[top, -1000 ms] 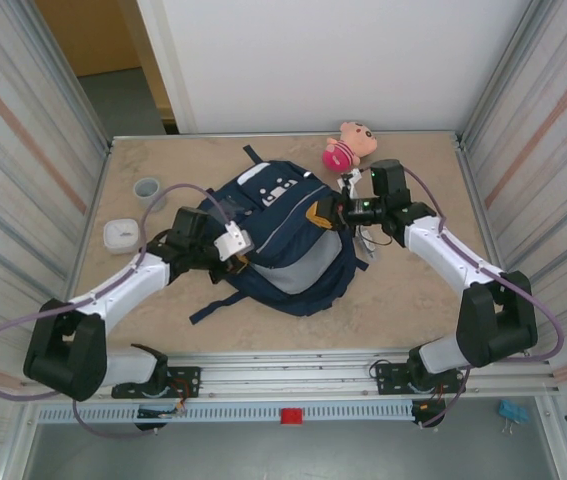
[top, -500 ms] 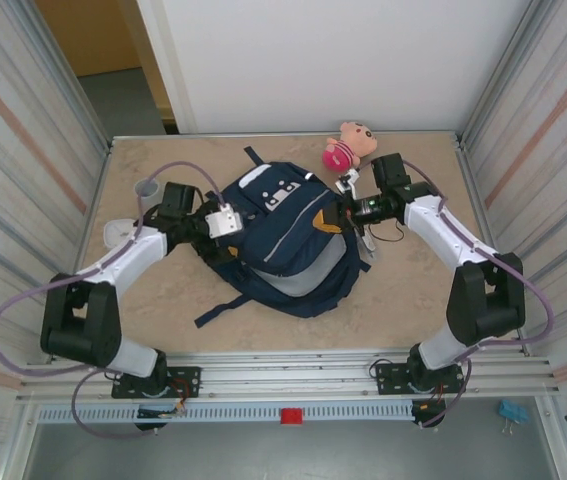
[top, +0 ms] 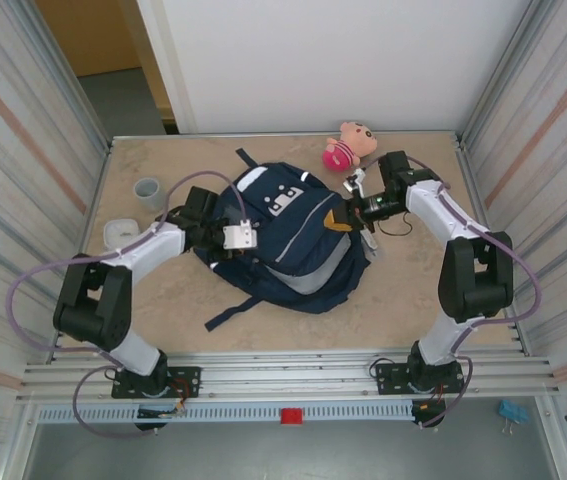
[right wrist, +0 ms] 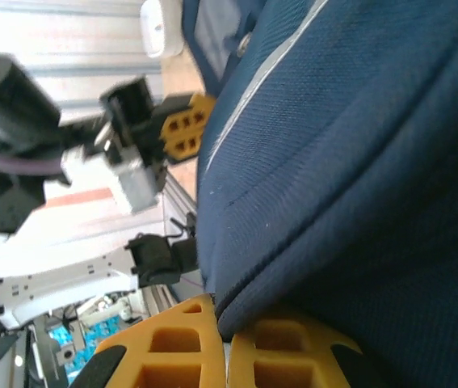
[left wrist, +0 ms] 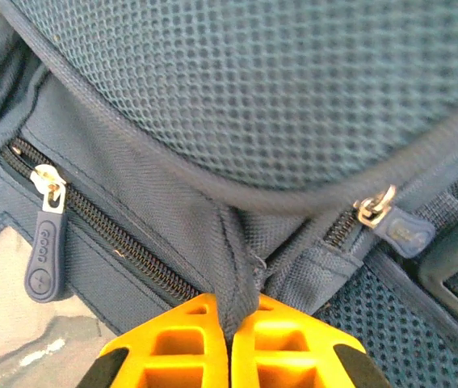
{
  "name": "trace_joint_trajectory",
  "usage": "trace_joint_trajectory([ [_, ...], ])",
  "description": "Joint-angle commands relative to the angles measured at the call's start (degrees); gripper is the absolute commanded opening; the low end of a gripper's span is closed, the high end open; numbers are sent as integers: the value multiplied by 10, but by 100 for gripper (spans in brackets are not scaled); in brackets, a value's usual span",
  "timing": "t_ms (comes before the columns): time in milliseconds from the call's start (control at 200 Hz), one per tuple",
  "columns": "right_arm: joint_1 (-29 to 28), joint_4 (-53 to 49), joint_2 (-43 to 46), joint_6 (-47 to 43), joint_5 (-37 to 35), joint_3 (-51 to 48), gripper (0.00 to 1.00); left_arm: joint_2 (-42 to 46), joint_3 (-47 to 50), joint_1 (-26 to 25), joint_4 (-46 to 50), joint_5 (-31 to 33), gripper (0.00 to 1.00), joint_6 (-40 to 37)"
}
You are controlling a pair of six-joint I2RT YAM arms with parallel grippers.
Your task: Pack books, pencil case, and school supplies into a backpack
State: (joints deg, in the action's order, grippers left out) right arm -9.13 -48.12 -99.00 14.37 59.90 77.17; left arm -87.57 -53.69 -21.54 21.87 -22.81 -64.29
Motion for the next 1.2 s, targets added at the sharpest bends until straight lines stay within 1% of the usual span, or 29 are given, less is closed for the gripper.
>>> trace_joint_trajectory([
  [0,26,22,-14,-15,-18,33,3,63,40,-10,76,-43,0,86],
  [50,31,32,-9,-10,-30,38,20,85,50,-9,65,-58,0,126],
  [70,32,34,-5,-7,-36,40,24,90,53,-10,60,-61,0,145],
  [80,32,37,0,-5,-44,41,30,96,54,-11,58,-62,0,154],
  [150,33,47,35,10,-88,36,42,112,56,-12,37,-56,0,233],
  [155,33,48,42,12,-97,35,44,113,56,-12,35,-55,0,241],
  [175,32,50,51,18,-113,33,47,116,54,-12,32,-52,0,266],
  [180,32,51,61,21,-124,30,49,116,53,-12,32,-52,0,271],
  [205,31,54,79,29,-142,24,52,118,49,-12,35,-53,0,294],
  [215,31,55,88,34,-163,19,54,118,47,-12,37,-54,0,306],
  [306,21,63,181,64,-262,-21,53,116,30,-13,53,-48,0,376],
  [366,-4,57,242,80,-321,-49,53,119,23,-15,58,-58,0,409],
  [411,-39,50,282,93,-363,-69,52,123,21,-16,55,-66,0,433],
  [511,-155,46,344,146,-459,-109,49,129,16,-16,49,-69,0,491],
  [581,-265,65,366,201,-538,-144,49,131,12,-17,49,-64,0,527],
  [611,-308,84,370,216,-559,-161,46,131,11,-16,49,-65,0,541],
  [651,-363,112,370,239,-591,-182,44,133,11,-16,53,-69,0,554],
  [712,-429,140,355,279,-654,-201,44,134,15,-17,49,-77,0,577],
  [757,-467,163,335,291,-682,-207,44,135,18,-18,45,-89,0,594],
  [812,-507,195,301,291,-712,-208,45,135,20,-18,47,-109,0,597],
  [867,-530,226,259,288,-724,-200,45,136,18,-18,54,-117,0,602],
  [947,-547,264,197,286,-741,-182,46,136,11,-18,62,-124,0,608],
  [992,-549,273,166,285,-745,-168,46,136,8,-17,63,-131,0,609],
  [1067,-550,274,124,289,-772,-147,47,137,5,-16,66,-137,0,611],
  [1198,-549,295,81,284,-822,-132,49,133,11,-12,55,-161,0,616],
])
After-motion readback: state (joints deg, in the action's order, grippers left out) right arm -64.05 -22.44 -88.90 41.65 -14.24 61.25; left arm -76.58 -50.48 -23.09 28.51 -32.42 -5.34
